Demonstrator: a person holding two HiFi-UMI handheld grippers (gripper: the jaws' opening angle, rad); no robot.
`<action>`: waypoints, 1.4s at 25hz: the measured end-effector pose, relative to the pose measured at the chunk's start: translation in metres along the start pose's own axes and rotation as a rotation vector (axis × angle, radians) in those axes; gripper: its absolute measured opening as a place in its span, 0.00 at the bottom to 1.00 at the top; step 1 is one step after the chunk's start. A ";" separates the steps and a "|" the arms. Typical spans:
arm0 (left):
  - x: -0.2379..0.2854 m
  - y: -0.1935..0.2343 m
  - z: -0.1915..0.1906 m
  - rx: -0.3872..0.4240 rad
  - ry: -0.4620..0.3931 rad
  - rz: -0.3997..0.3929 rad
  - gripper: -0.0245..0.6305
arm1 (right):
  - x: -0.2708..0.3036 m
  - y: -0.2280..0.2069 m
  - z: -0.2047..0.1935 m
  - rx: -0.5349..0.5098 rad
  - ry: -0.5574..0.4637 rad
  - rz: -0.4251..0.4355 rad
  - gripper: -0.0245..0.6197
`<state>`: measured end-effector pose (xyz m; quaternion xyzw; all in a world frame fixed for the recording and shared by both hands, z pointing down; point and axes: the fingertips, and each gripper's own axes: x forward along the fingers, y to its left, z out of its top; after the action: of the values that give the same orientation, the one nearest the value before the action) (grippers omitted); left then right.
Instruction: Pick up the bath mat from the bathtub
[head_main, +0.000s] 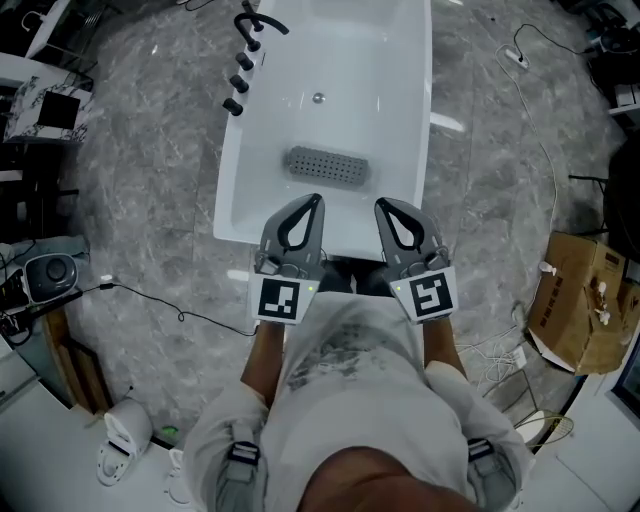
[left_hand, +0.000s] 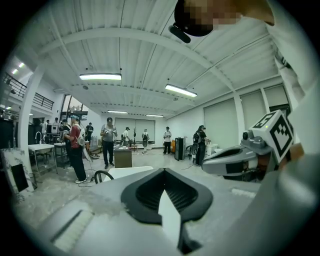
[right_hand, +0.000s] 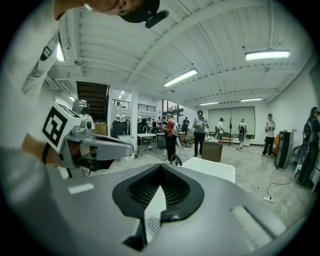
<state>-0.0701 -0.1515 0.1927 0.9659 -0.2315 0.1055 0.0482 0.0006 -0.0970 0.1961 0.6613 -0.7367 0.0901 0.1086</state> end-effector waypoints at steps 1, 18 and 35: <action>0.005 -0.006 0.000 0.007 0.003 0.004 0.04 | -0.002 -0.002 -0.002 0.006 -0.003 0.013 0.04; 0.065 -0.063 -0.031 0.076 0.099 -0.092 0.04 | -0.023 -0.056 -0.052 0.135 0.010 -0.034 0.04; 0.099 0.013 -0.138 0.144 0.192 -0.348 0.04 | 0.038 -0.037 -0.154 0.245 0.143 -0.332 0.04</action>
<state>-0.0150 -0.1870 0.3504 0.9777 -0.0474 0.2036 0.0185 0.0401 -0.0944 0.3540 0.7738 -0.5916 0.2064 0.0929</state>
